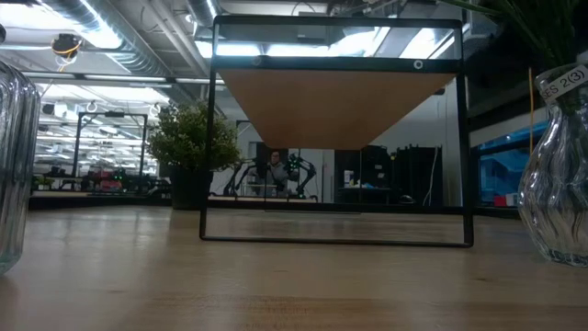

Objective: Pick and place flowers into a vace then onto a shelf
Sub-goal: Put the right transparent flower vase with flowers on the shelf

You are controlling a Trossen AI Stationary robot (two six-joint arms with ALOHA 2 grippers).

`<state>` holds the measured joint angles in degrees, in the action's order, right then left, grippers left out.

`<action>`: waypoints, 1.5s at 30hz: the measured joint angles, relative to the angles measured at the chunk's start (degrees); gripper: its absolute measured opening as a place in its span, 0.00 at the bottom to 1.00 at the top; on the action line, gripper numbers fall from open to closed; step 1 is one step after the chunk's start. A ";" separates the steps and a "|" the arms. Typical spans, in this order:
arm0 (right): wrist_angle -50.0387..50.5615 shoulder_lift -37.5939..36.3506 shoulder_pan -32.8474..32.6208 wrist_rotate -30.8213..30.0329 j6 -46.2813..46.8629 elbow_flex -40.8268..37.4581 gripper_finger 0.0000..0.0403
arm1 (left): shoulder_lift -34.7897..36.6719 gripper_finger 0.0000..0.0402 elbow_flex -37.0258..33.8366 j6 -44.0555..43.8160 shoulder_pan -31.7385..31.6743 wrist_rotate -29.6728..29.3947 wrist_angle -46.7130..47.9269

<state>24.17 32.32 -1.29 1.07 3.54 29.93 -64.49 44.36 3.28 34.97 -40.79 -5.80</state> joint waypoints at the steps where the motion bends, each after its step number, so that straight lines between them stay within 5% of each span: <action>1: 0.85 0.05 -1.07 -0.94 0.87 0.00 0.00 | 0.00 0.01 0.00 -0.54 0.60 -0.94 0.80; 6: -0.43 0.19 -7.75 -2.42 1.96 0.34 0.00 | -0.11 0.00 -1.47 -5.09 1.98 0.03 0.54; 11: 4.02 0.54 -15.90 -10.24 2.51 5.54 0.00 | -0.31 0.00 -7.42 -11.05 0.38 -0.08 -3.83; 17: 5.01 2.55 -27.64 -16.93 8.27 5.72 0.00 | -0.33 0.00 -12.74 -9.18 -0.11 0.79 -13.26; 34: 3.18 21.02 -61.54 -44.28 32.67 5.40 0.00 | -0.17 0.01 -13.14 -8.51 -0.25 -1.55 -14.14; 45: -0.93 35.49 -68.36 -58.72 49.36 5.40 0.01 | -0.17 0.01 -13.14 -8.76 -0.25 -1.80 -14.16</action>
<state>23.24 67.81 -69.65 -57.65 52.90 35.33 -64.66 31.22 -5.48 34.72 -42.58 -19.97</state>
